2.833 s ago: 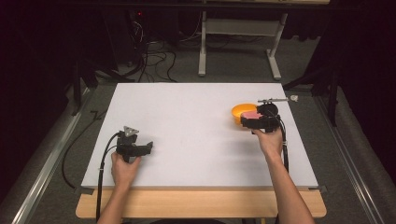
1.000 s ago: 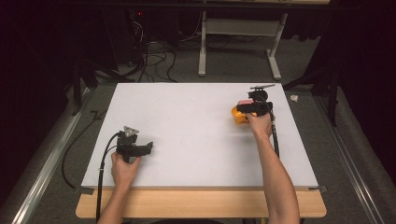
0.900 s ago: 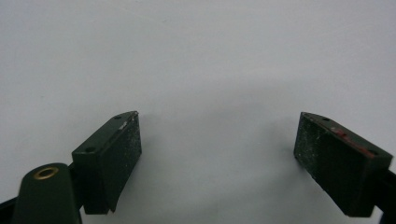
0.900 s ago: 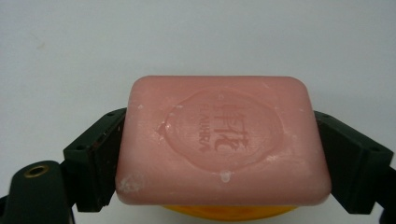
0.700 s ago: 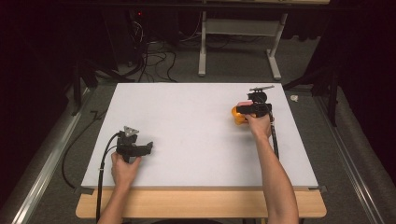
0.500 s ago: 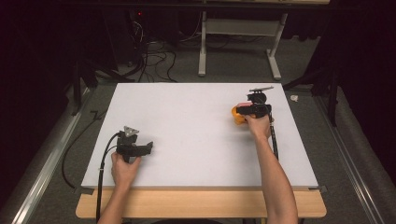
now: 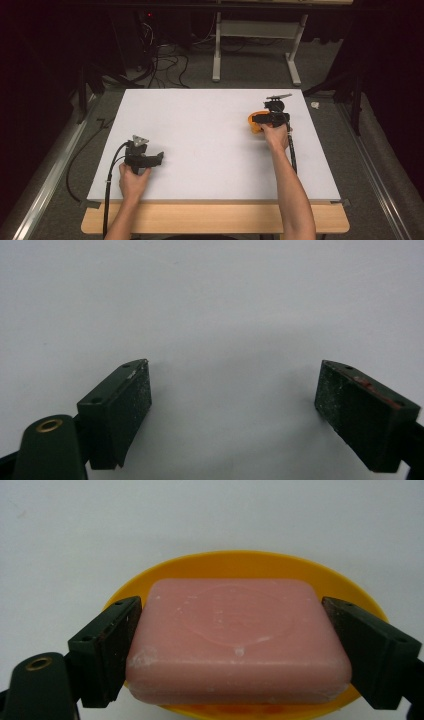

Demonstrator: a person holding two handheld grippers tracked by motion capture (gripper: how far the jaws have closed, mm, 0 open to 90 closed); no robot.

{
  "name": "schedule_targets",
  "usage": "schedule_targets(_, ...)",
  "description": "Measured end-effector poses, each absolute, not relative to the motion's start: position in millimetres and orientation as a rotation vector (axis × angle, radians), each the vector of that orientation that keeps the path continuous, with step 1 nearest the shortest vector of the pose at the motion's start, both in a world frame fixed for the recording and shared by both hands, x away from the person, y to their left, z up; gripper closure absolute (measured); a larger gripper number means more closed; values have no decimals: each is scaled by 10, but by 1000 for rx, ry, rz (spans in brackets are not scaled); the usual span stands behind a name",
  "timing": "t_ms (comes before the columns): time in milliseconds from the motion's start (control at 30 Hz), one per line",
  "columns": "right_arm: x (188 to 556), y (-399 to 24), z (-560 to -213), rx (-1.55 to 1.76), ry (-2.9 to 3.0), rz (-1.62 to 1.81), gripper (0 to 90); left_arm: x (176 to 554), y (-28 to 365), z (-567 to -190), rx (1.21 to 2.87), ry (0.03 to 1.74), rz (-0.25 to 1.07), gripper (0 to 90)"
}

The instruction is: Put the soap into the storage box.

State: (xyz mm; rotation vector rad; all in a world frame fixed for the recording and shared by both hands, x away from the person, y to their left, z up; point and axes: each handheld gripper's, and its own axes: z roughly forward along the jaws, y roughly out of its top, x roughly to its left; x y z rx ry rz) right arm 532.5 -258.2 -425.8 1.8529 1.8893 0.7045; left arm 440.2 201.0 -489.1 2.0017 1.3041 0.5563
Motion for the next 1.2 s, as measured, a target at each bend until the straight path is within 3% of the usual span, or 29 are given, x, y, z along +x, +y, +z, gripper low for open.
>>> schedule_targets(1200,4950,-2593,-3918,1722,1869,821,147,4402,2011,-4890,2002,1304,556,155)
